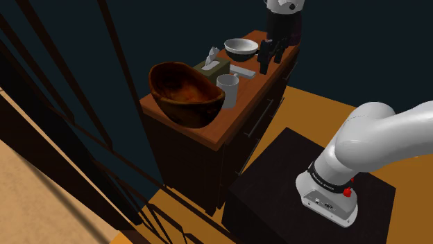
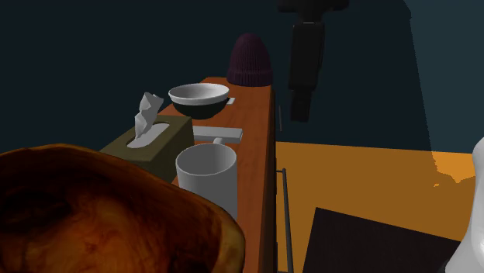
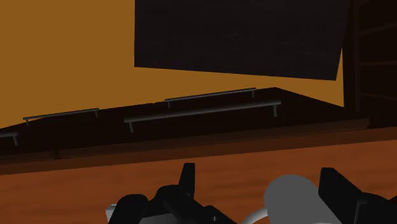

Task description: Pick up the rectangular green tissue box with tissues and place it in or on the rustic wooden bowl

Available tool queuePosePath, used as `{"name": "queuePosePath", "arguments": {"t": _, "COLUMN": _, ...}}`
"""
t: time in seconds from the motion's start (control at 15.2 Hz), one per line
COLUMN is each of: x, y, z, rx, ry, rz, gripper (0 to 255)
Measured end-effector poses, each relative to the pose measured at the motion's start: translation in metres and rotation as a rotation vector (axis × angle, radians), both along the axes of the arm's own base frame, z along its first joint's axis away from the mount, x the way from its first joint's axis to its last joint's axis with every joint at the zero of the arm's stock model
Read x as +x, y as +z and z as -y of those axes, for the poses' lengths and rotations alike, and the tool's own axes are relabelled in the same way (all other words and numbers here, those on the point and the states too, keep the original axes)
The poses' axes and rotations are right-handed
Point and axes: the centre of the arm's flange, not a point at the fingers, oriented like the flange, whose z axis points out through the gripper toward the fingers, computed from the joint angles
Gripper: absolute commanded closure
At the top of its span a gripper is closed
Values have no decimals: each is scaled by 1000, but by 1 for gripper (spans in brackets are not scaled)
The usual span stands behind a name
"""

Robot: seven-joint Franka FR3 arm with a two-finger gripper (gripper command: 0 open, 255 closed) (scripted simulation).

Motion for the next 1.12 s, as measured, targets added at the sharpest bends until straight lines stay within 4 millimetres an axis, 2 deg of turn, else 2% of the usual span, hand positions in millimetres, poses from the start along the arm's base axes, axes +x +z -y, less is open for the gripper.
{"name": "queuePosePath", "arguments": {"t": 0.07, "x": 0, "y": 0, "z": 0, "rx": 0, "ry": 0, "rz": 0, "gripper": 0}}
{"name": "queuePosePath", "arguments": {"t": 0.2, "x": 13, "y": -3, "z": -1, "rx": 27, "ry": -26, "rz": 16, "gripper": 0}}
{"name": "queuePosePath", "arguments": {"t": 0.59, "x": 74, "y": -12, "z": -1, "rx": 156, "ry": -151, "rz": 95, "gripper": 0}}
{"name": "queuePosePath", "arguments": {"t": 1.12, "x": 156, "y": -19, "z": 16, "rx": 336, "ry": -327, "rz": 207, "gripper": 0}}
